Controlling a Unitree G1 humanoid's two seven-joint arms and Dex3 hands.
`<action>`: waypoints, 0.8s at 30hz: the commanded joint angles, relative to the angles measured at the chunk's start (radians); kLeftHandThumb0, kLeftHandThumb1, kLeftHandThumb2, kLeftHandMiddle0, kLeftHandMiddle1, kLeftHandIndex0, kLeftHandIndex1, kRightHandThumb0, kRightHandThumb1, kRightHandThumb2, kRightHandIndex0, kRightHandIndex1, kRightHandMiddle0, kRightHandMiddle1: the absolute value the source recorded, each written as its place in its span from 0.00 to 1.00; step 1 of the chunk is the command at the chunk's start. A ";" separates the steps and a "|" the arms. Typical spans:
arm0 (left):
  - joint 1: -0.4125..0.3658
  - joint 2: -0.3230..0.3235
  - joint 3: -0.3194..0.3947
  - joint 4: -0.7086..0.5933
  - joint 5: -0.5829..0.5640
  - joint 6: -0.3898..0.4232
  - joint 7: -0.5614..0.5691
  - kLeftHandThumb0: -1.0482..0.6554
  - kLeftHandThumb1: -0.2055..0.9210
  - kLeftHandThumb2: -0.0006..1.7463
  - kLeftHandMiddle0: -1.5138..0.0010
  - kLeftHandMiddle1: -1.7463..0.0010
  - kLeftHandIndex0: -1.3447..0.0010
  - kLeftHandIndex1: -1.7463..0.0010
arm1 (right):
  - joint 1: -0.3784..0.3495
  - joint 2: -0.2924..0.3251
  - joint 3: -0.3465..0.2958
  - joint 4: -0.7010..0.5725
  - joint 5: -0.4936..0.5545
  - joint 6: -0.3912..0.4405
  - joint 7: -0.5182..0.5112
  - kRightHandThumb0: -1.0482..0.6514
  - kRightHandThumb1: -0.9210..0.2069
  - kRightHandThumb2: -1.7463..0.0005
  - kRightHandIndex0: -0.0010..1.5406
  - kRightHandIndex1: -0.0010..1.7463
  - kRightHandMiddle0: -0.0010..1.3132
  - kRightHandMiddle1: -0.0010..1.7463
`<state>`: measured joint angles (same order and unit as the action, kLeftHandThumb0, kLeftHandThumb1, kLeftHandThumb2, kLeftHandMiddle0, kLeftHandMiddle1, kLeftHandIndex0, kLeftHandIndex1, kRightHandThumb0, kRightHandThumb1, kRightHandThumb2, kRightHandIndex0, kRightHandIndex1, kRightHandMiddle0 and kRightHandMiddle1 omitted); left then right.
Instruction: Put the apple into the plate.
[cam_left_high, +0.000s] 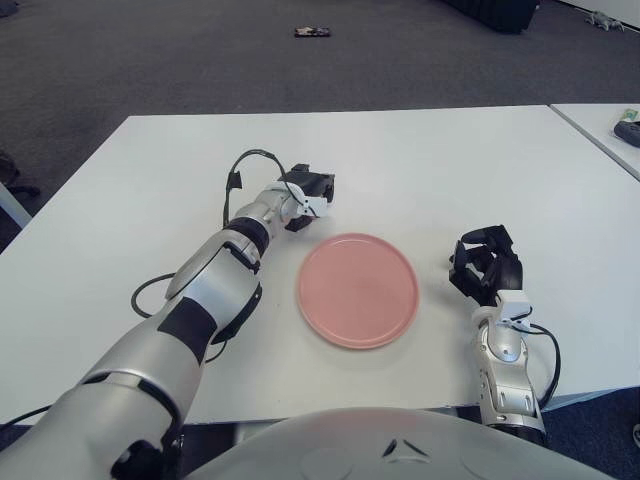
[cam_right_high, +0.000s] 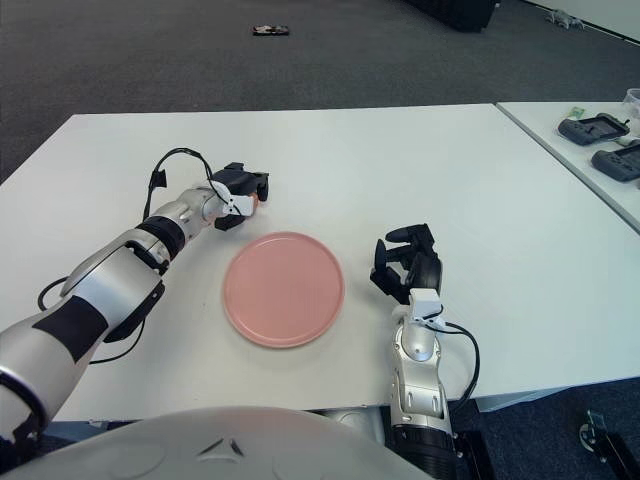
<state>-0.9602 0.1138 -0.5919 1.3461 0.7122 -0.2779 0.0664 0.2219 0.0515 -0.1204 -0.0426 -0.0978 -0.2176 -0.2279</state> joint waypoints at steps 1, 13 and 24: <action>0.022 0.007 0.006 0.008 -0.002 0.008 0.007 0.61 0.09 0.99 0.35 0.09 0.49 0.00 | -0.012 -0.007 -0.001 0.006 0.003 -0.018 0.005 0.38 0.28 0.45 0.40 0.89 0.30 1.00; 0.028 0.006 0.027 0.008 -0.021 0.002 0.004 0.61 0.09 1.00 0.35 0.08 0.48 0.00 | -0.011 -0.001 -0.004 -0.001 -0.004 0.001 -0.007 0.38 0.29 0.44 0.39 0.90 0.30 1.00; 0.019 0.010 0.077 0.003 -0.078 -0.002 -0.045 0.61 0.09 1.00 0.35 0.09 0.48 0.00 | -0.011 0.000 -0.005 0.003 -0.001 -0.006 -0.006 0.38 0.29 0.44 0.37 0.91 0.30 1.00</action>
<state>-0.9484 0.1150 -0.5357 1.3454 0.6515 -0.2805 0.0494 0.2208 0.0514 -0.1239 -0.0413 -0.0995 -0.2182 -0.2306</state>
